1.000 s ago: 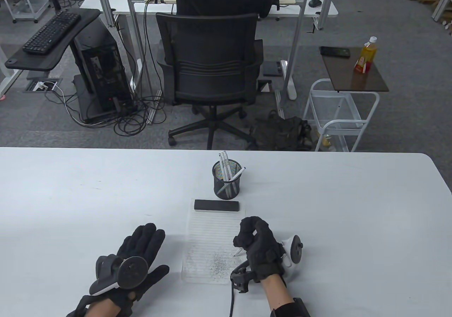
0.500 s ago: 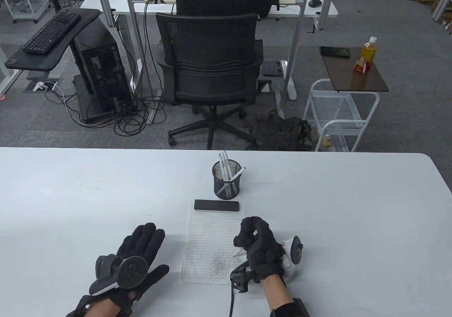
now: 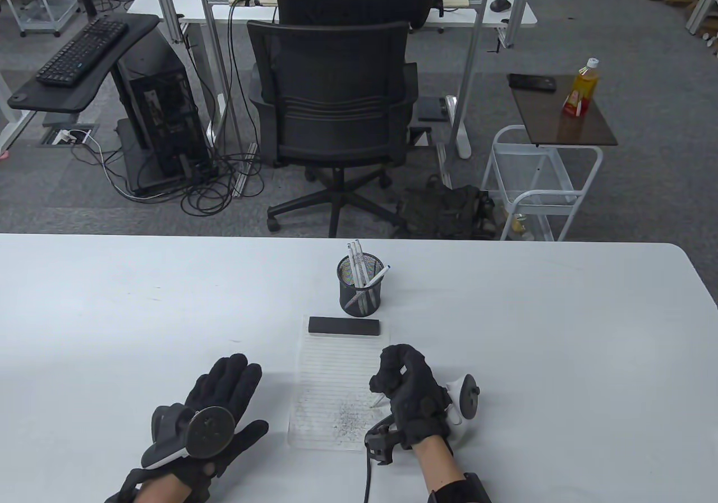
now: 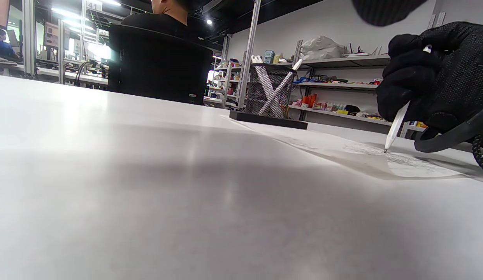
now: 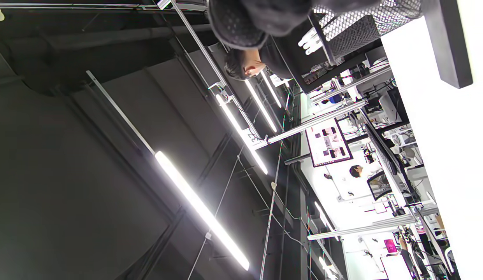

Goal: Press to extend mechanical pencil leads

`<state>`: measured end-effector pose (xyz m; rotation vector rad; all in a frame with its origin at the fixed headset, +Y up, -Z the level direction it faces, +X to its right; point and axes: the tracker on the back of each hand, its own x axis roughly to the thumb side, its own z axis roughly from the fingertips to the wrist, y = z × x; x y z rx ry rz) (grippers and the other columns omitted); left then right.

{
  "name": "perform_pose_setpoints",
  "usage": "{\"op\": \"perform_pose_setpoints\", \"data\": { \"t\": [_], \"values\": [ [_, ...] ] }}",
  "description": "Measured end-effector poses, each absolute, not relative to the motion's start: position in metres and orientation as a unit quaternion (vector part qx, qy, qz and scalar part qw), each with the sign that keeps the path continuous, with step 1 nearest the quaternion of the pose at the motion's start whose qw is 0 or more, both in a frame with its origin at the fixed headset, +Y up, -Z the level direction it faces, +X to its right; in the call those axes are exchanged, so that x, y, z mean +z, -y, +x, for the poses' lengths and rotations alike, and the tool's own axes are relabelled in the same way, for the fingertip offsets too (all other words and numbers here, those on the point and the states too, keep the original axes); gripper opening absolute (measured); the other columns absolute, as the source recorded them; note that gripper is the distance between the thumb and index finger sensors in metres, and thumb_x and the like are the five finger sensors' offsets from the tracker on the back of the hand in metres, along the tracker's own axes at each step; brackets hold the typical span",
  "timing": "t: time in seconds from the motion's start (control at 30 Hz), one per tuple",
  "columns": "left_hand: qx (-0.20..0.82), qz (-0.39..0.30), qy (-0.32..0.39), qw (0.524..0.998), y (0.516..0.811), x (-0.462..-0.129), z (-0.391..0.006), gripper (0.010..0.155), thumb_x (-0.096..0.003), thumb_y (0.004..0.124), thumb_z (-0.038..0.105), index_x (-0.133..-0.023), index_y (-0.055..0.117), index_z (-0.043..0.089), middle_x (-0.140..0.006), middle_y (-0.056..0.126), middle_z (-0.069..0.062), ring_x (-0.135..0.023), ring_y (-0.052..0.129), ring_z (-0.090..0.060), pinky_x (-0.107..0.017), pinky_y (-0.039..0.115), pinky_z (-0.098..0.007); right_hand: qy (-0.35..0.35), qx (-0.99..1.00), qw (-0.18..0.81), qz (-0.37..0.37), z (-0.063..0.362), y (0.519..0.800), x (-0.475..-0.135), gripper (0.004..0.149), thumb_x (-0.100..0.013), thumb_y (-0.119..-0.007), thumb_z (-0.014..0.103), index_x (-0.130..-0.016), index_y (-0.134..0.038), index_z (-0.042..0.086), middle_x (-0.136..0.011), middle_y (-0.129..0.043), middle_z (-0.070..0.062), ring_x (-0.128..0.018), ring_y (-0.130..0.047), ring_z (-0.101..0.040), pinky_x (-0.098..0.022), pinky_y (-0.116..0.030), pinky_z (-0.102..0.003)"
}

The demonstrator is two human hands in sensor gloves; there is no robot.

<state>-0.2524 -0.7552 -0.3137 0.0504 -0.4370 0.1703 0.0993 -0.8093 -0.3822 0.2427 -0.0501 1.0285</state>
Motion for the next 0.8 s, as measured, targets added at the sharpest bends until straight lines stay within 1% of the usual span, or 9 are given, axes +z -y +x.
{"op": "perform_pose_setpoints", "data": {
  "t": [0.17, 0.33, 0.43, 0.53, 0.6, 0.67, 0.73, 0.77, 0.8],
  "values": [
    [0.083, 0.024, 0.217, 0.972, 0.755, -0.314, -0.252, 0.091, -0.0442, 0.065, 0.065, -0.114, 0.025, 0.024, -0.120, 0.024, -0.013, -0.111, 0.037, -0.047, -0.076, 0.045, -0.064, 0.021, 0.485, 0.867, 0.116, 0.099, 0.810, -0.382, 0.056, -0.059, -0.057, 0.048, -0.079, -0.082, 0.003, -0.051, -0.085, -0.011, -0.037, -0.084, -0.036, -0.041, -0.074, -0.064],
    [0.081, 0.023, 0.217, 0.972, 0.755, -0.314, -0.252, 0.091, -0.0442, 0.065, 0.065, -0.114, 0.025, 0.024, -0.120, 0.024, -0.013, -0.111, 0.037, -0.047, -0.076, 0.045, -0.064, 0.022, 0.467, 0.874, 0.131, 0.099, 0.804, -0.381, 0.061, -0.059, -0.056, 0.054, -0.083, -0.080, 0.004, -0.054, -0.084, -0.010, -0.041, -0.083, -0.035, -0.044, -0.073, -0.064],
    [0.079, 0.023, 0.217, 0.973, 0.755, -0.314, -0.252, 0.090, -0.0442, 0.065, 0.065, -0.114, 0.025, 0.024, -0.120, 0.024, -0.013, -0.111, 0.037, -0.047, -0.076, 0.045, -0.064, 0.007, 0.450, 0.880, 0.150, 0.099, 0.797, -0.380, 0.062, -0.059, -0.055, 0.054, -0.091, -0.072, 0.004, -0.064, -0.080, -0.013, -0.050, -0.080, -0.038, -0.050, -0.068, -0.067],
    [0.078, 0.021, 0.217, 0.973, 0.755, -0.314, -0.252, 0.090, -0.0441, 0.065, 0.065, -0.114, 0.025, 0.024, -0.120, 0.024, -0.013, -0.111, 0.037, -0.047, -0.076, 0.045, -0.064, -0.012, 0.441, 0.883, 0.162, 0.101, 0.787, -0.381, 0.058, -0.060, -0.057, 0.046, -0.100, -0.060, 0.004, -0.075, -0.073, -0.016, -0.060, -0.075, -0.042, -0.056, -0.063, -0.070],
    [0.076, 0.023, 0.217, 0.973, 0.755, -0.314, -0.252, 0.090, -0.0443, 0.065, 0.065, -0.114, 0.025, 0.024, -0.120, 0.024, -0.013, -0.111, 0.037, -0.047, -0.076, 0.045, -0.064, -0.015, 0.453, 0.875, 0.171, 0.104, 0.779, -0.382, 0.057, -0.060, -0.057, 0.041, -0.103, -0.055, 0.004, -0.079, -0.071, -0.016, -0.063, -0.073, -0.043, -0.057, -0.062, -0.070],
    [0.076, 0.024, 0.218, 0.973, 0.755, -0.314, -0.252, 0.090, -0.0442, 0.065, 0.065, -0.114, 0.025, 0.024, -0.120, 0.024, -0.013, -0.111, 0.037, -0.047, -0.076, 0.045, -0.064, -0.019, 0.481, 0.861, 0.165, 0.107, 0.772, -0.383, 0.054, -0.060, -0.062, 0.031, -0.105, -0.050, 0.005, -0.084, -0.067, -0.017, -0.067, -0.072, -0.043, -0.057, -0.063, -0.068],
    [0.076, 0.024, 0.217, 0.973, 0.755, -0.314, -0.252, 0.090, -0.0443, 0.065, 0.065, -0.114, 0.025, 0.024, -0.120, 0.024, -0.013, -0.111, 0.037, -0.047, -0.076, 0.045, -0.064, -0.016, 0.554, 0.819, 0.150, 0.112, 0.759, -0.387, 0.053, -0.056, -0.064, 0.019, -0.105, -0.049, 0.005, -0.089, -0.062, -0.019, -0.068, -0.072, -0.045, -0.054, -0.068, -0.067],
    [0.076, 0.023, 0.218, 0.973, 0.755, -0.314, -0.252, 0.090, -0.0443, 0.065, 0.065, -0.114, 0.025, 0.024, -0.120, 0.024, -0.013, -0.111, 0.037, -0.047, -0.076, 0.045, -0.064, -0.018, 0.608, 0.779, 0.153, 0.115, 0.752, -0.390, 0.052, -0.055, -0.064, 0.016, -0.105, -0.050, 0.006, -0.091, -0.059, -0.020, -0.068, -0.073, -0.045, -0.052, -0.071, -0.066],
    [0.075, 0.023, 0.218, 0.973, 0.755, -0.315, -0.251, 0.090, -0.0442, 0.065, 0.065, -0.114, 0.025, 0.024, -0.120, 0.024, -0.013, -0.111, 0.037, -0.047, -0.076, 0.045, -0.064, -0.022, 0.656, 0.737, 0.160, 0.117, 0.746, -0.392, 0.051, -0.055, -0.063, 0.015, -0.104, -0.051, 0.008, -0.094, -0.051, -0.021, -0.070, -0.072, -0.044, -0.051, -0.074, -0.064]
  ]
}}
